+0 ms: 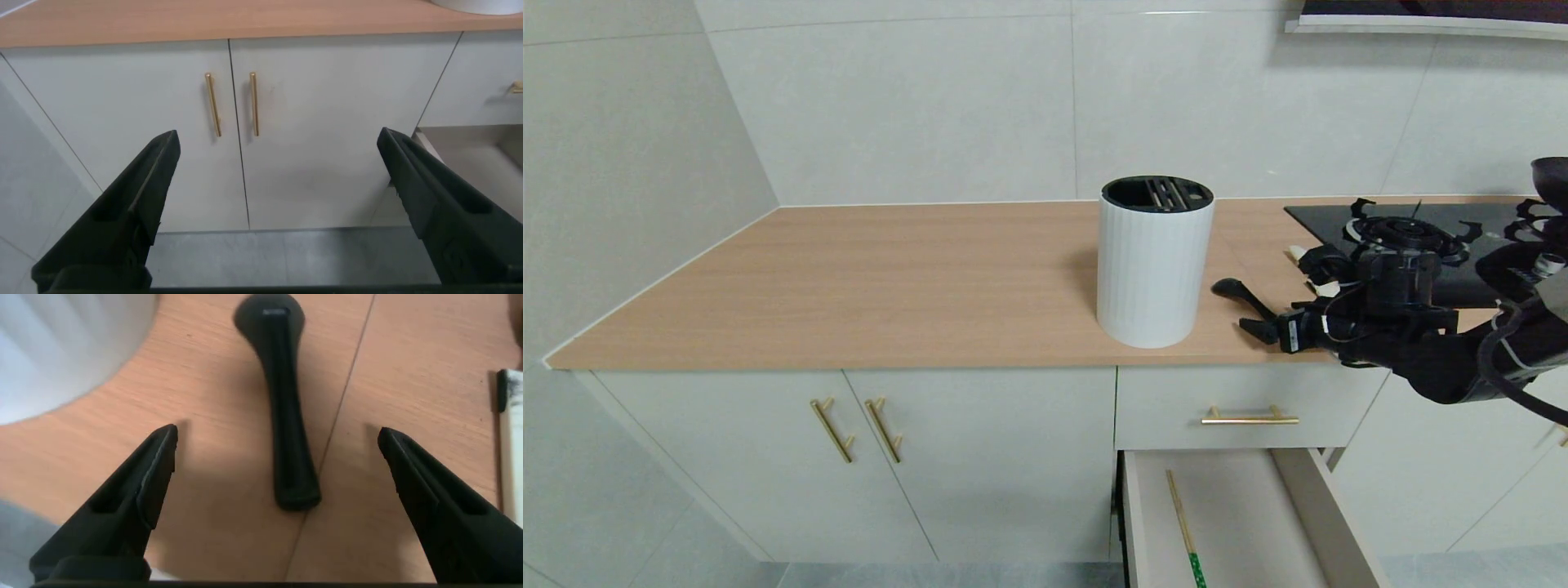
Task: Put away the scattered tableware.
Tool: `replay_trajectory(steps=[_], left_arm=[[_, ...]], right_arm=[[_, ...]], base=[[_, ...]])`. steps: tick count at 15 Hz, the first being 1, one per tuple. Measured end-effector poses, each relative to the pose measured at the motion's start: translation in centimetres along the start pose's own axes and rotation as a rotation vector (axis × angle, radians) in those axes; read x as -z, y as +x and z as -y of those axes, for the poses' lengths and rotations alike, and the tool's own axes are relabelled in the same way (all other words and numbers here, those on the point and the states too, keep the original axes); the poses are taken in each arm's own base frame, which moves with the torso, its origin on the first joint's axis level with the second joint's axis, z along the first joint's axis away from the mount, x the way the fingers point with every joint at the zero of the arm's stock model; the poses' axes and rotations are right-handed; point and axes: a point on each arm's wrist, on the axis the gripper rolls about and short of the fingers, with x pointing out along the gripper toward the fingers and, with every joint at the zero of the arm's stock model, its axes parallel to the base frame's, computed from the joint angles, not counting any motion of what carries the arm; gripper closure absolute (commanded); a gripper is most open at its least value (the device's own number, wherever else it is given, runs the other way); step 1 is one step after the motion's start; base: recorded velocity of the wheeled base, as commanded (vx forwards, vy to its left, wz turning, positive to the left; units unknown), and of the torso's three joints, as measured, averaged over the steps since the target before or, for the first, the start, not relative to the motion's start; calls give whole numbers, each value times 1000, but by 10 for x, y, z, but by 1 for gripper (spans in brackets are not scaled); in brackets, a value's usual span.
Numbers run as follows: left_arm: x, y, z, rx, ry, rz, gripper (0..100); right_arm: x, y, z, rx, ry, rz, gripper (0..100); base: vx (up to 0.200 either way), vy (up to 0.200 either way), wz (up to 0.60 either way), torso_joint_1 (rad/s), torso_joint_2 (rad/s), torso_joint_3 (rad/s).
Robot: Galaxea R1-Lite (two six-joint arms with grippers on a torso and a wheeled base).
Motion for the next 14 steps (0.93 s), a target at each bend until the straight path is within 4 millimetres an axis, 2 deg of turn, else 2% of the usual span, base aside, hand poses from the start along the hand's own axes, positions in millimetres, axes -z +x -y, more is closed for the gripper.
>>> replay_trajectory(steps=[9,10,14], left_arm=[[0,0,0,0,0,1,0],[0,0,0,0,0,1,0],[0,0,0,0,0,0,0]], right_arm=[[5,6,4,8,9,-14,0],[5,7,4,8,9,-15,100],[7,7,3,6,9,-19,100]], base=[[0,0,0,0,0,0],[0,0,0,0,0,0],[0,0,0,0,0,0]])
